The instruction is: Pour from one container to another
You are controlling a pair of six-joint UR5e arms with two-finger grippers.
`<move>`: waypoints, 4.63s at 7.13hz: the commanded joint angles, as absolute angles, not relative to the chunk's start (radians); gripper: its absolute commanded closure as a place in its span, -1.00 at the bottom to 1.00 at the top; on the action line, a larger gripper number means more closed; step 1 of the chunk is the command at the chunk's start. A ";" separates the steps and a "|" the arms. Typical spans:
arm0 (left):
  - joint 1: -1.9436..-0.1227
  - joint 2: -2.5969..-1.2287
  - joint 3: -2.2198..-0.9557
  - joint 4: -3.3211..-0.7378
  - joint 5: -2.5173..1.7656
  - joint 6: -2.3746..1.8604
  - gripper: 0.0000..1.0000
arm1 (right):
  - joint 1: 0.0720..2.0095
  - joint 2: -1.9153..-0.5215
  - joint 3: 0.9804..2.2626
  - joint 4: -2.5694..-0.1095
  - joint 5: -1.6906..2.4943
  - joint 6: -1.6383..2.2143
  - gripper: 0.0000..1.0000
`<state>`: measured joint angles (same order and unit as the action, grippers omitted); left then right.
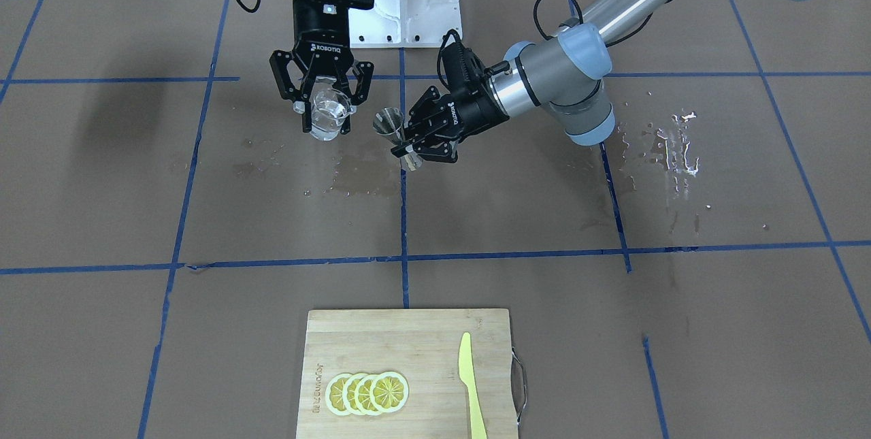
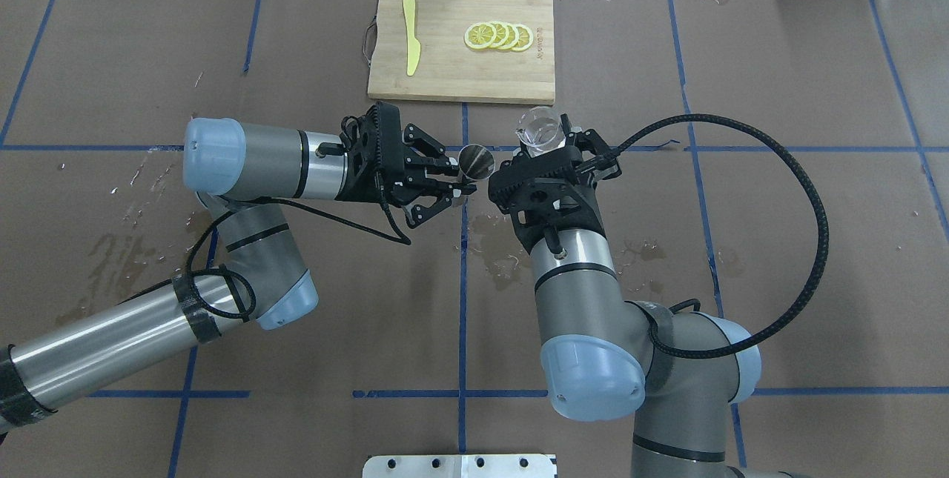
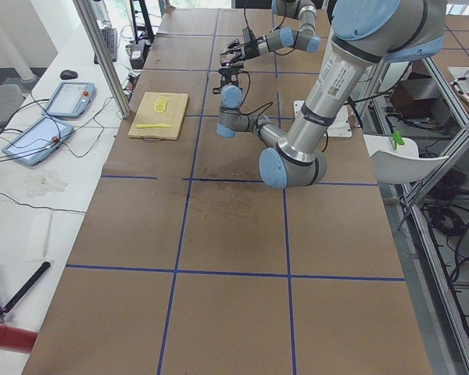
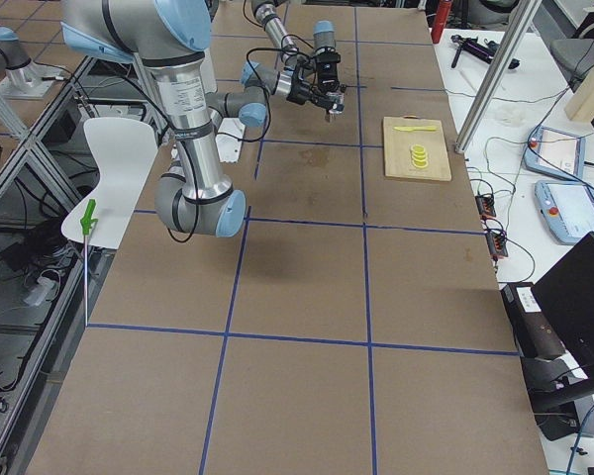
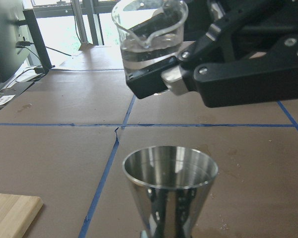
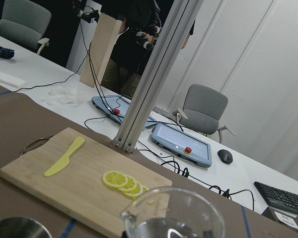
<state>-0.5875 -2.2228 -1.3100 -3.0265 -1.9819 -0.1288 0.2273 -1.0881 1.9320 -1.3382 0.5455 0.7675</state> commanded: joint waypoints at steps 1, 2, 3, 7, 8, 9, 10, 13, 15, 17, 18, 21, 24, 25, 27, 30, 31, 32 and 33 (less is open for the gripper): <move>-0.586 -2.223 -1.310 -3.027 -1.982 -0.129 1.00 | 0.221 -1.068 1.934 -1.429 0.557 0.761 1.00; -0.586 -2.223 -1.310 -3.027 -1.982 -0.129 1.00 | 0.221 -1.063 1.933 -1.439 0.557 0.758 1.00; -0.587 -2.223 -1.310 -3.027 -1.982 -0.130 1.00 | 0.219 -1.060 1.934 -1.471 0.557 0.732 1.00; -0.586 -2.224 -1.310 -3.027 -1.982 -0.135 1.00 | 0.209 -1.011 1.933 -1.560 0.555 0.715 1.00; -0.586 -2.224 -1.310 -3.027 -1.982 -0.135 1.00 | 0.209 -1.009 1.934 -1.560 0.554 0.663 1.00; -0.586 -2.224 -1.310 -3.027 -1.982 -0.135 1.00 | 0.209 -1.008 1.933 -1.560 0.552 0.628 1.00; -0.586 -2.224 -1.310 -3.027 -1.982 -0.135 1.00 | 0.207 -1.008 1.933 -1.562 0.551 0.620 1.00; -0.586 -2.224 -1.310 -3.027 -1.982 -0.135 1.00 | 0.206 -0.974 1.936 -1.676 0.540 0.503 1.00; -0.586 -2.224 -1.310 -3.027 -1.983 -0.135 1.00 | 0.207 -0.974 1.936 -1.687 0.511 0.378 1.00; -0.586 -2.226 -1.310 -3.027 -1.982 -0.135 1.00 | 0.207 -0.970 1.936 -1.687 0.511 0.342 1.00; -0.586 -2.226 -1.310 -3.027 -1.982 -0.135 1.00 | 0.207 -0.969 1.936 -1.689 0.511 0.331 1.00; -0.586 -2.224 -1.310 -3.027 -1.982 -0.135 1.00 | 0.207 -0.966 1.944 -1.715 0.509 0.282 1.00; -0.586 -2.226 -1.310 -3.027 -1.982 -0.135 1.00 | 0.207 -0.956 1.956 -1.718 0.509 0.222 1.00; -0.586 -2.226 -1.310 -3.027 -1.982 -0.135 1.00 | 0.209 -0.956 1.956 -1.730 0.509 0.209 1.00; -0.586 -2.226 -1.310 -3.027 -1.982 -0.135 1.00 | 0.207 -0.956 1.956 -1.744 0.500 0.201 1.00; -0.586 -2.226 -1.310 -3.027 -1.983 -0.135 1.00 | 0.207 -0.954 1.956 -1.772 0.480 0.161 1.00; -0.586 -2.226 -1.310 -3.027 -1.983 -0.135 1.00 | 0.207 -0.954 1.956 -1.772 0.477 0.150 1.00; -0.586 -2.226 -1.310 -3.027 -1.983 -0.135 1.00 | 0.207 -0.954 1.956 -1.772 0.474 0.149 1.00; -0.586 -2.226 -1.310 -3.027 -1.983 -0.135 1.00 | 0.207 -0.954 1.956 -1.772 0.474 0.149 1.00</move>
<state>-0.5860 -2.2258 -1.3100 -3.0265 -1.9834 -0.1350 0.2071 -0.9541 1.9558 -1.7715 0.4755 0.1512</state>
